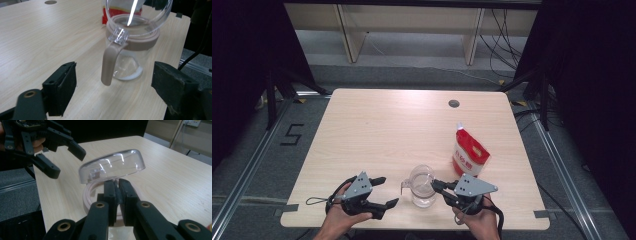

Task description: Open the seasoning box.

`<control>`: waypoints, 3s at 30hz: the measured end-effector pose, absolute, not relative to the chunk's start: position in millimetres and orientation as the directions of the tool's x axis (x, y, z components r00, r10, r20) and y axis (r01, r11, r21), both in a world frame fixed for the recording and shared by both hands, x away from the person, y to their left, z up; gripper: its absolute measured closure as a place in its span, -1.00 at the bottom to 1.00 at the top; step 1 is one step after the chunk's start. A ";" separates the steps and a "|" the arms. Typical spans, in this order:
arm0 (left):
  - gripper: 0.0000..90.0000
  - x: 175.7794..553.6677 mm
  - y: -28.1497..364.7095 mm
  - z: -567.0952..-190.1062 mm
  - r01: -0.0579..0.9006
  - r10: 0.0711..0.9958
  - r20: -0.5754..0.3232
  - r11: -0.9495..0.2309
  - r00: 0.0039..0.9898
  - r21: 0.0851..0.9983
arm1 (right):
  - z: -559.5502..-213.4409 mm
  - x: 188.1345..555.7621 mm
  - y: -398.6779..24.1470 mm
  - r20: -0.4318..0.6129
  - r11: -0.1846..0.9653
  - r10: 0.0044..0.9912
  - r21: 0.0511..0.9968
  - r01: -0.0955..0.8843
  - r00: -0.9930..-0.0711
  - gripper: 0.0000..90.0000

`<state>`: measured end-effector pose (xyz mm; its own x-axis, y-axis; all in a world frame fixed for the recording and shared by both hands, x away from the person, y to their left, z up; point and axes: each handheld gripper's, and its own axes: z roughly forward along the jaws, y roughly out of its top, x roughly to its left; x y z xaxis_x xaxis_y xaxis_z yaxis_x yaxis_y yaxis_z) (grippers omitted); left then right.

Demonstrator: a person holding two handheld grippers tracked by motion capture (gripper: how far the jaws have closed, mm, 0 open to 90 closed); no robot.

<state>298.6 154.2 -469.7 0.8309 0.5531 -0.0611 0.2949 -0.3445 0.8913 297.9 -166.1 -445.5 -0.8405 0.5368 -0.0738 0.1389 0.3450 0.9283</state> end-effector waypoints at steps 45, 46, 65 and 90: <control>-0.61 281.9 160.5 -490.2 0.362 0.593 -0.099 -0.342 0.799 0.867 | -432.0 301.5 -123.3 -0.096 0.352 0.474 0.932 0.088 -0.875 0.80; -0.61 281.8 160.4 -490.1 0.362 0.594 -0.100 -0.341 0.798 0.867 | -431.5 301.3 -123.2 -0.093 0.358 0.468 0.929 0.092 -0.879 0.80; -0.60 281.0 159.1 -489.4 0.359 0.595 -0.095 -0.343 0.798 0.868 | -434.7 302.0 -112.7 -0.089 0.353 0.461 0.931 0.090 -0.883 0.60; -0.61 283.2 159.7 -487.2 0.367 0.605 -0.098 -0.338 0.790 0.867 | -447.0 307.4 -162.2 -0.007 0.273 0.548 0.947 0.171 -0.836 -0.16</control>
<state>283.2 159.7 -487.2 0.7900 0.6053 -0.0978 0.3666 -0.3384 0.8666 307.4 -162.2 -447.0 -0.8365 0.5479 -0.0069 0.1712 0.2732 0.9466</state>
